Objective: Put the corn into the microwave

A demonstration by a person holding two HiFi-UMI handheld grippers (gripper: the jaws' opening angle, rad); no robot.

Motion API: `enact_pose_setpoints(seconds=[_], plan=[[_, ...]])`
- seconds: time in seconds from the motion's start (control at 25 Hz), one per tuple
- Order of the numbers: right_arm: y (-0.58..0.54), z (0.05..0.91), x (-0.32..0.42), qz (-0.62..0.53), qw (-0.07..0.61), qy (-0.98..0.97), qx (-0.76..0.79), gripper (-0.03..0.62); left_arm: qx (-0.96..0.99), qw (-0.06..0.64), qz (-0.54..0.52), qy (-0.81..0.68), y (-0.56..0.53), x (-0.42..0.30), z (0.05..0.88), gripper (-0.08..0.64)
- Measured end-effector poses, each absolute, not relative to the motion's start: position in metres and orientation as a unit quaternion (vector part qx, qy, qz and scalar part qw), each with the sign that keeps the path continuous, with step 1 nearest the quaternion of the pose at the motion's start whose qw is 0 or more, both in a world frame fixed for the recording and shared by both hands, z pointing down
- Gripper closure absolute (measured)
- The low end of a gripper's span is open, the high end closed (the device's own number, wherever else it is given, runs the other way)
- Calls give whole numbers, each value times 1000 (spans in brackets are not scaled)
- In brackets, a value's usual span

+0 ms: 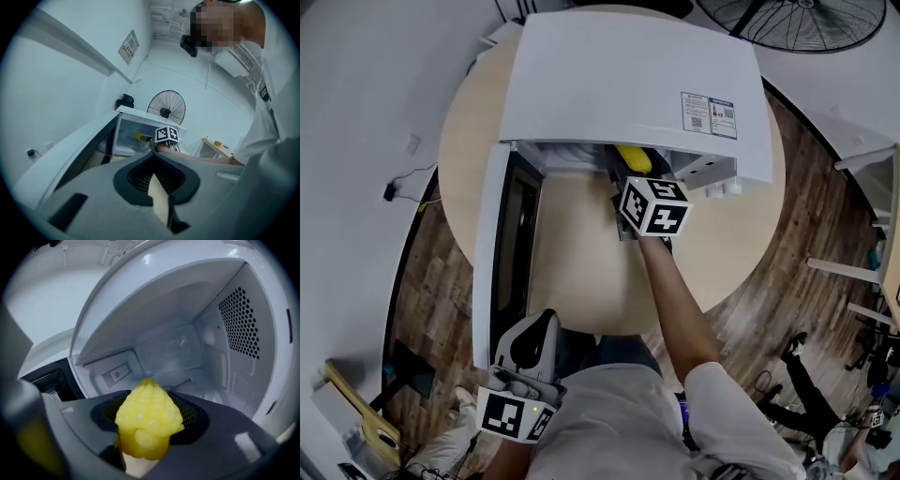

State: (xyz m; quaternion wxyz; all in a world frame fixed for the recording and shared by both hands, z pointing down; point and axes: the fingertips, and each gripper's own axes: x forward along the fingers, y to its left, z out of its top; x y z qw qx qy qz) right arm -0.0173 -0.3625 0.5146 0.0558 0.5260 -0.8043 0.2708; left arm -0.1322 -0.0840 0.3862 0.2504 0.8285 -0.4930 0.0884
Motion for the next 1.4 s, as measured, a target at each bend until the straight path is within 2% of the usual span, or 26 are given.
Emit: enact_pose_setpoints(seconds=[0.16, 1.4], plan=[[-371, 524, -19, 269, 77, -800, 530, 331, 831, 222, 94, -502, -83, -134, 382, 565], [-403, 547, -27, 179, 176, -794, 554, 330, 835, 235, 89, -489, -82, -130, 381, 563]])
